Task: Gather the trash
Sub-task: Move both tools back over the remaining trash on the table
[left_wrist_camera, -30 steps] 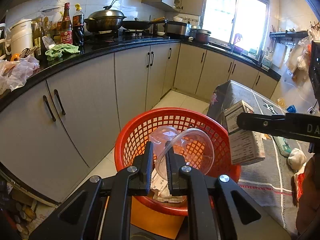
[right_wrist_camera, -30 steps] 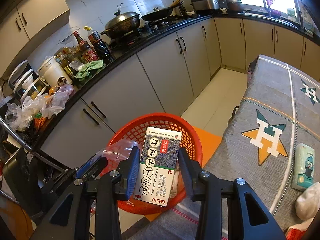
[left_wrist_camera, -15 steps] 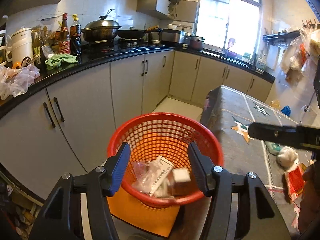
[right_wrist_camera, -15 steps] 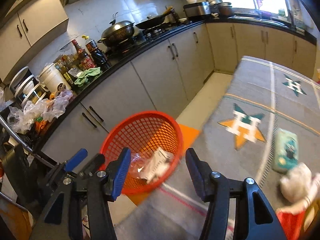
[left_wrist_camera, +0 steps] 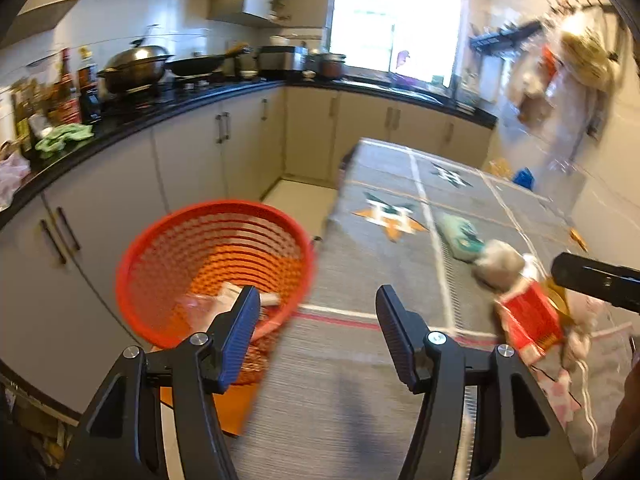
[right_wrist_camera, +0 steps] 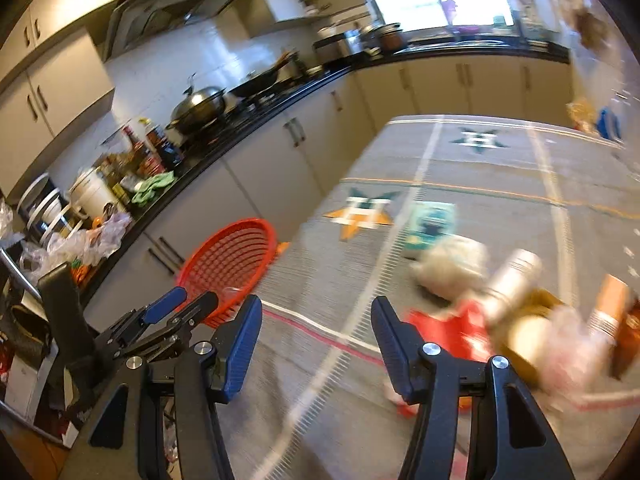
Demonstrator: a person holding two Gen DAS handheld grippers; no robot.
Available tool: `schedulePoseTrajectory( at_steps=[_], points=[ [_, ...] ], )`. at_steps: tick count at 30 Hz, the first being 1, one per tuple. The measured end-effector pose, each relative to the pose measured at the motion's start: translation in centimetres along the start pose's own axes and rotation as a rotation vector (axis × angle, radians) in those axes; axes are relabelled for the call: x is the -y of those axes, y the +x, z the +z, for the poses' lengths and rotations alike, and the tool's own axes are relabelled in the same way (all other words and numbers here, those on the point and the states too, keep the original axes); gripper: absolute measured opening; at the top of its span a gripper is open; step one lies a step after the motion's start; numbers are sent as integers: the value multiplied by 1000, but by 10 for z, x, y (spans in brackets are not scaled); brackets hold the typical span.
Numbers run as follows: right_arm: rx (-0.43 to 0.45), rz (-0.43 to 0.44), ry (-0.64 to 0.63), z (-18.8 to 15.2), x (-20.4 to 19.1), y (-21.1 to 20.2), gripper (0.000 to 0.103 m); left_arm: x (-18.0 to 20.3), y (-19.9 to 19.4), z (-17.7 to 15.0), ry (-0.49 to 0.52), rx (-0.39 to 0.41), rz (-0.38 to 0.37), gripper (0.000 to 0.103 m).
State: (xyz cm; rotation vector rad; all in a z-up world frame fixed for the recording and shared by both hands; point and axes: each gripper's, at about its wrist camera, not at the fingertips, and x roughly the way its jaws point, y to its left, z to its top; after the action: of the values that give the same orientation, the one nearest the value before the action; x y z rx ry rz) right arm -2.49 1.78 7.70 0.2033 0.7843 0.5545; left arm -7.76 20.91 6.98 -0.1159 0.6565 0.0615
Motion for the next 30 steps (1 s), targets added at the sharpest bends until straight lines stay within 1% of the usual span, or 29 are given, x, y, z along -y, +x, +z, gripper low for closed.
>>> schedulePoseTrajectory(
  at_steps=[5, 10, 14, 19, 26, 30],
  points=[
    [53, -88, 81, -21, 51, -47, 61, 51, 6, -9, 72, -47, -80, 62],
    [81, -184, 181, -45, 103, -83, 61, 95, 11, -21, 147, -87, -129, 64],
    [68, -191, 259, -61, 130, -94, 61, 119, 13, -29, 184, -113, -157, 66],
    [48, -180, 277, -73, 135, -92, 61, 132, 20, -32, 177, -160, -183, 66],
    [18, -168, 273, -74, 134, -69, 61, 128, 25, -34, 149, -195, -187, 66],
    [-15, -136, 300, -73, 138, -51, 61, 126, 29, -33, 139, -207, -188, 66]
  ],
)
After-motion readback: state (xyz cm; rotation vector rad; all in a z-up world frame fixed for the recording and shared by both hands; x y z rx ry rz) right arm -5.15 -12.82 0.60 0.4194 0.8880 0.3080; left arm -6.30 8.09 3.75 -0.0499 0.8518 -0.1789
